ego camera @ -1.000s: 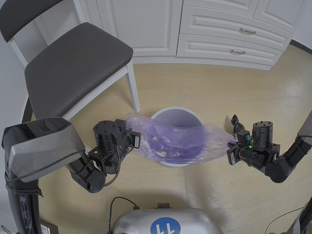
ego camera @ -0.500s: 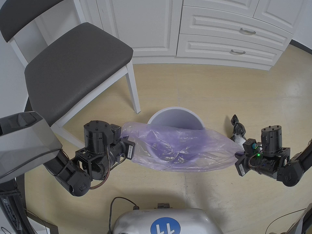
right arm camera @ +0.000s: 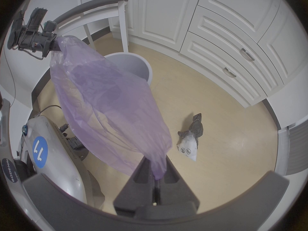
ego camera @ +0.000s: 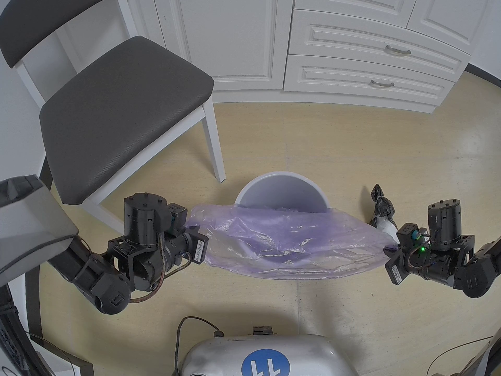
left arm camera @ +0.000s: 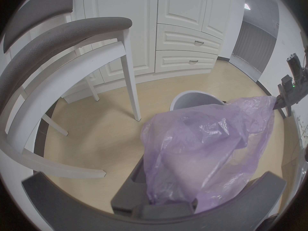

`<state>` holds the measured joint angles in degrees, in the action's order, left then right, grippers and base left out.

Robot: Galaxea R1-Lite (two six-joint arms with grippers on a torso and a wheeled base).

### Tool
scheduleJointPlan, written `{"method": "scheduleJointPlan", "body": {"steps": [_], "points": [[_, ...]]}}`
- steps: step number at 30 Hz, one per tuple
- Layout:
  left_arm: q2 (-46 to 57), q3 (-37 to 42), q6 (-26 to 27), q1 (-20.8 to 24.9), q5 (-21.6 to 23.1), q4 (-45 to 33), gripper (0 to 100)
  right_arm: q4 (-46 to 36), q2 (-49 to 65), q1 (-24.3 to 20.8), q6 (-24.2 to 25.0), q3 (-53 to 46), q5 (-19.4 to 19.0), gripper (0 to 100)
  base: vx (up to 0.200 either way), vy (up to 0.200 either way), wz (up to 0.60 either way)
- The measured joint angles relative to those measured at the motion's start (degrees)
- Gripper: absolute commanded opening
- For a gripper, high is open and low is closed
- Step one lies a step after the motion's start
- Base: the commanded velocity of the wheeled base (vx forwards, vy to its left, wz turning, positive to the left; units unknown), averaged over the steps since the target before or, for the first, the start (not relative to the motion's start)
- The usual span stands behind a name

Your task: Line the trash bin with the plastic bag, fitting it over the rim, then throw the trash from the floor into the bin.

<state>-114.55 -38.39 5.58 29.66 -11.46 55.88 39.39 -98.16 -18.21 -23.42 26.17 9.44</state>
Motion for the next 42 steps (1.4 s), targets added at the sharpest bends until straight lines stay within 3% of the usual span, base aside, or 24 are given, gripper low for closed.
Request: {"method": "scheduleJointPlan", "body": {"steps": [6,18,25,32,42], "points": [[-0.74,-0.48,-0.01,-0.76,1.67,-0.49,0,-0.17,-0.73,0.61,-1.95,-0.05,-0.71,0,0.0,0.0,0.0],[-8.52,-5.24,-1.84,-0.69,1.45,1.23,0,1.78,-8.18,0.59,-1.35,1.94,-0.9,0,0.0,0.0,0.0],[-14.28,-9.11,-5.63,0.79,1.1,6.19,0,12.89,-14.69,-0.17,0.44,2.71,-0.66,0,0.0,0.0,0.0],[-18.93,-13.31,-9.63,3.11,-1.89,10.9,0,17.46,-20.36,-0.74,0.87,2.51,-0.46,0,0.0,0.0,0.0],[-17.23,-16.46,-13.79,1.68,-1.93,12.3,0,24.58,-21.41,-1.24,3.68,2.63,-0.52,0,0.0,0.0,0.0]]}}
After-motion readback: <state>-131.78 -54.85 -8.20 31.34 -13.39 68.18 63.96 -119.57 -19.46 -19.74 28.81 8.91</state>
